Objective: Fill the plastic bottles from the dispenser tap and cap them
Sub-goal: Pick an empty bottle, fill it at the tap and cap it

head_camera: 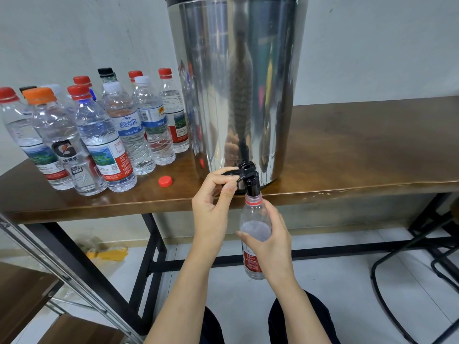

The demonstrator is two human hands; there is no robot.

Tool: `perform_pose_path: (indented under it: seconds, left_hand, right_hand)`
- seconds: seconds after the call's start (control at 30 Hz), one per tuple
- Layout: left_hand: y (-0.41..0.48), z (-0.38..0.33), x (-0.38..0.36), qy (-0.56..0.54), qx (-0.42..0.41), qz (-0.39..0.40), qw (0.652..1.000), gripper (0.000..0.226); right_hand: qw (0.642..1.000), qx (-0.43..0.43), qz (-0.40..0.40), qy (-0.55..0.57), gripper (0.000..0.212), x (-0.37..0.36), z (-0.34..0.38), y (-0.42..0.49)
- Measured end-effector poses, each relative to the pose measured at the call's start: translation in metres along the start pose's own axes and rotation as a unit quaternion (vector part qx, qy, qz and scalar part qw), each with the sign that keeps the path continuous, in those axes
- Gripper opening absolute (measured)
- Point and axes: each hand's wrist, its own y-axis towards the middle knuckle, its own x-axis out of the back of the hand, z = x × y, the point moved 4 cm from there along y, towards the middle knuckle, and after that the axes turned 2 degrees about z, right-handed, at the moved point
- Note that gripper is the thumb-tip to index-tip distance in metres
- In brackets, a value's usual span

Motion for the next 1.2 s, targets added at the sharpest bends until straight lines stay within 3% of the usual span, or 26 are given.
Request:
perform_pose_path:
  seconds: [1.2]
  left_hand:
    - [-0.0013,-0.0016,-0.0011,-0.01,0.006,-0.003,1.0,0.008]
  right_hand:
    - [1.0,0.003,-0.004,0.012,0.081,-0.0008,-0.0033,-0.0003]
